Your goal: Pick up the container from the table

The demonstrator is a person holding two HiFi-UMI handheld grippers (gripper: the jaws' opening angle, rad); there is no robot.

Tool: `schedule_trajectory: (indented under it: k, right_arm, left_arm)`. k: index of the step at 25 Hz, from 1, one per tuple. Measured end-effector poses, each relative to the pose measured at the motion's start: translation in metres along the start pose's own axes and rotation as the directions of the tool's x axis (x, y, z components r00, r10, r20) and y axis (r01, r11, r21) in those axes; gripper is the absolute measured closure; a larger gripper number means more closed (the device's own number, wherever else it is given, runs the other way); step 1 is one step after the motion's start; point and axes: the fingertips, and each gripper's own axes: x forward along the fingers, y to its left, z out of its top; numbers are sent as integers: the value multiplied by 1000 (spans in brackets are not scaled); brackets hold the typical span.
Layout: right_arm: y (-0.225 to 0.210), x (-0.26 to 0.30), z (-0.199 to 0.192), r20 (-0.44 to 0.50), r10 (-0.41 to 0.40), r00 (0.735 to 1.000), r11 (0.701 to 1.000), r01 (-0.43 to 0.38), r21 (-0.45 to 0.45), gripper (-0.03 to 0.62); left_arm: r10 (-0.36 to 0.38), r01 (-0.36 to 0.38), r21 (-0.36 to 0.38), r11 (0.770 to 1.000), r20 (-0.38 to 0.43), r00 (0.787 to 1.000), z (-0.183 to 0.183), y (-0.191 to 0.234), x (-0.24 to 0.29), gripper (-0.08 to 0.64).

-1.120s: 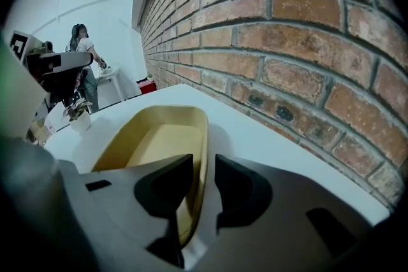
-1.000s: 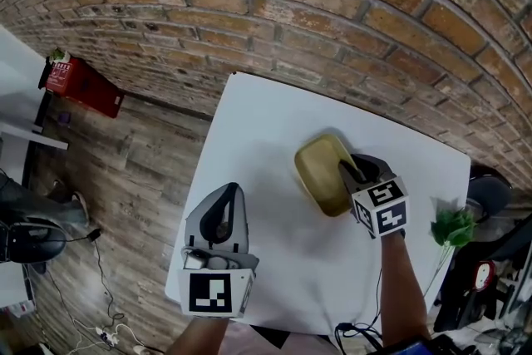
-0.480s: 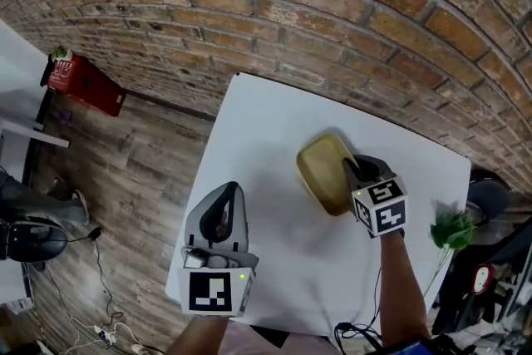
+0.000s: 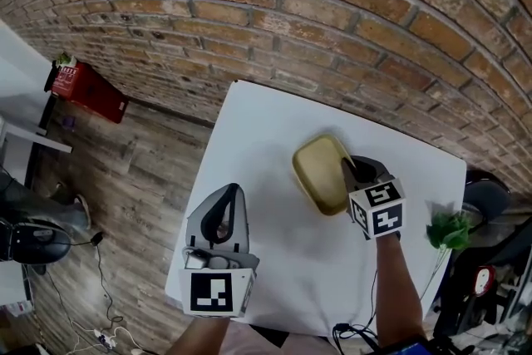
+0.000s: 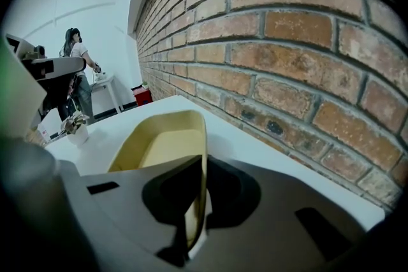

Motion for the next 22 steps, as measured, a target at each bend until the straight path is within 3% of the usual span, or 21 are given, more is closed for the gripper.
schedule_trajectory:
  k: [22]
  right_arm:
    - [-9, -87, 29, 160, -77, 984, 997, 72, 37, 588]
  left_arm:
    - [-1, -4, 46, 999, 100, 995, 47, -38, -34, 551]
